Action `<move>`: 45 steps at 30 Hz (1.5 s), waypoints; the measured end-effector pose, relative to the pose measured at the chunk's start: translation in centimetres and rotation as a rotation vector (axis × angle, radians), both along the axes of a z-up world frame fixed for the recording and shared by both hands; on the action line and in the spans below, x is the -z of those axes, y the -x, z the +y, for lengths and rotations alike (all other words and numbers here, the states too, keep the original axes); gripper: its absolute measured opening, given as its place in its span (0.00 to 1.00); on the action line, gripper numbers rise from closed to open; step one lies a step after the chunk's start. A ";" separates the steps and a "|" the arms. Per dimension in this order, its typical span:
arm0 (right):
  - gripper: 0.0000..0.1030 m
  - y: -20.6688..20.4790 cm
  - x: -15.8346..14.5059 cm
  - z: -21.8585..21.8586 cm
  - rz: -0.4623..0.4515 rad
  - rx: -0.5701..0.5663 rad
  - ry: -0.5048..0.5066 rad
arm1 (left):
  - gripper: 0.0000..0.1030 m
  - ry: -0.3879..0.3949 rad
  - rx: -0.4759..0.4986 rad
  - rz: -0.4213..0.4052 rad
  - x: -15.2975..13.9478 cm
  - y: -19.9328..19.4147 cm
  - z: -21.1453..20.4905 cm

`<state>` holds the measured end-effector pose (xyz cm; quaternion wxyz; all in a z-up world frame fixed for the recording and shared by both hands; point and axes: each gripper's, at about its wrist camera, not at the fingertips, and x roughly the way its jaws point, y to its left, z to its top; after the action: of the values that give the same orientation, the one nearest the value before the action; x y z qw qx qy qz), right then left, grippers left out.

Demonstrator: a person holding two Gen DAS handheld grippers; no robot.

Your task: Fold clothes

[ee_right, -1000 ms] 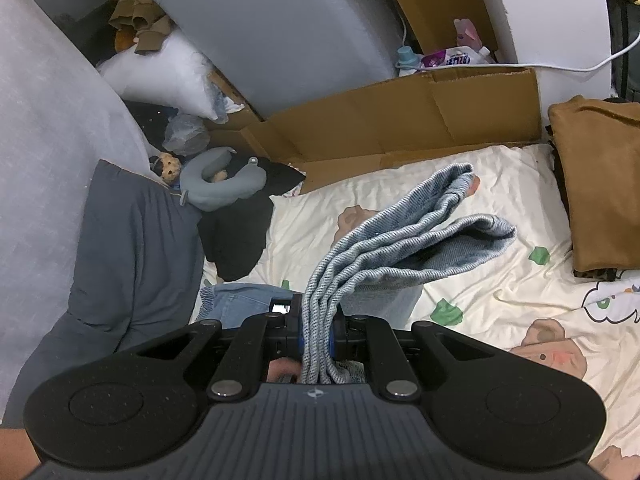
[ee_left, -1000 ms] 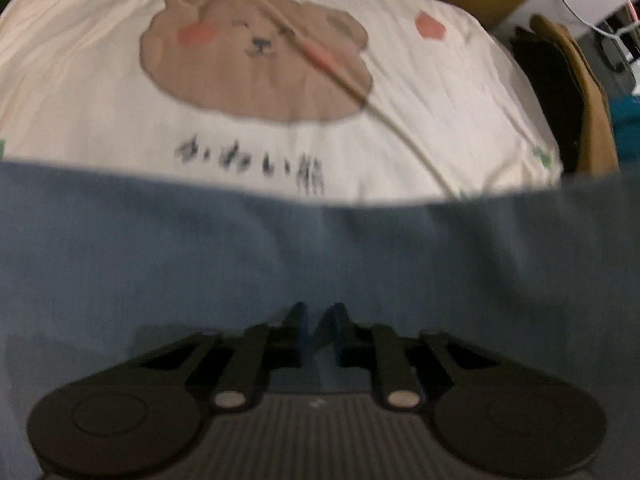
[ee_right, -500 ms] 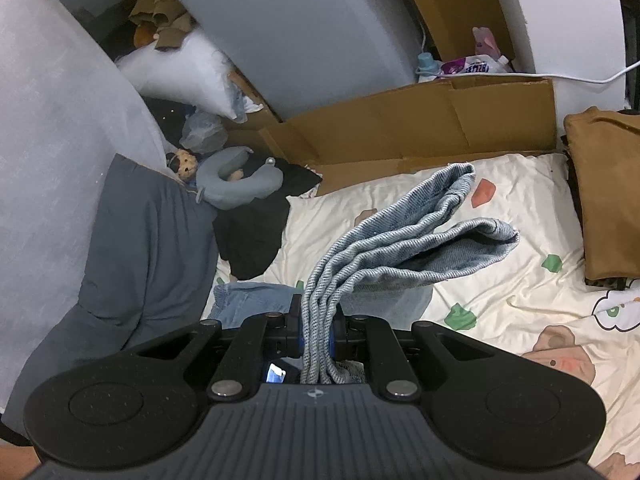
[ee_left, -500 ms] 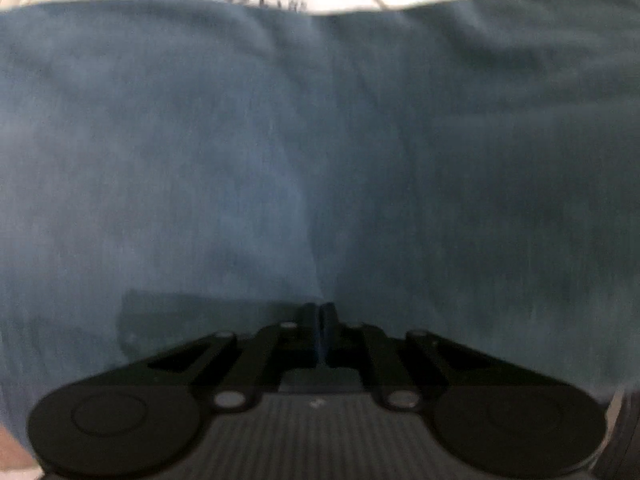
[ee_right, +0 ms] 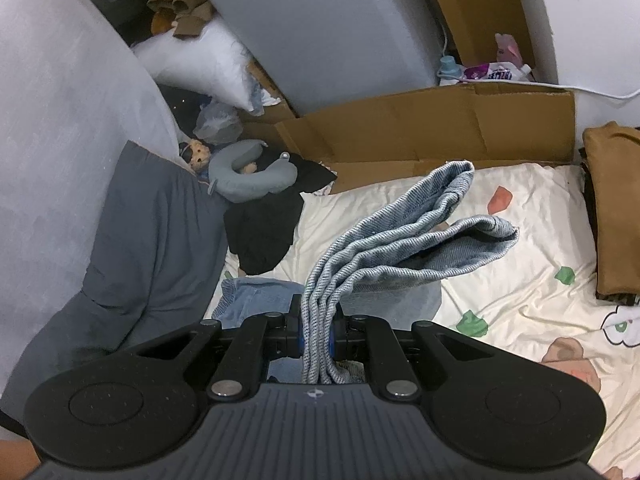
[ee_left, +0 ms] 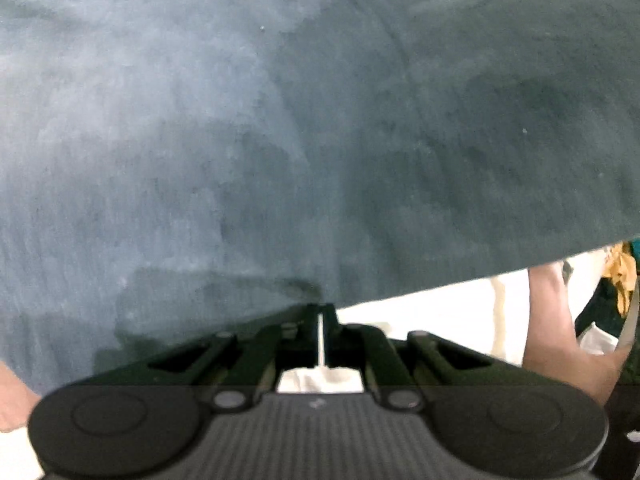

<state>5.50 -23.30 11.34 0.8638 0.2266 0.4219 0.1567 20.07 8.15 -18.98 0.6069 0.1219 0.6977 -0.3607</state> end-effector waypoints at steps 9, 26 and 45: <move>0.10 -2.2 -0.2 2.9 0.029 -0.105 -0.054 | 0.14 0.061 -0.063 -0.046 -2.8 -1.6 4.7; 0.10 -9.8 0.5 13.4 0.122 -0.342 -0.052 | 0.23 0.142 -0.500 -0.119 -8.6 -4.6 17.6; 0.09 -14.1 5.8 23.1 0.198 -0.411 -0.096 | 0.26 0.113 -0.672 -0.226 -11.4 -4.8 25.5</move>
<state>19.60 -0.23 5.50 0.7563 0.1909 0.5341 0.3260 24.90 33.67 -7.57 0.7706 -0.1091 0.6063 -0.1633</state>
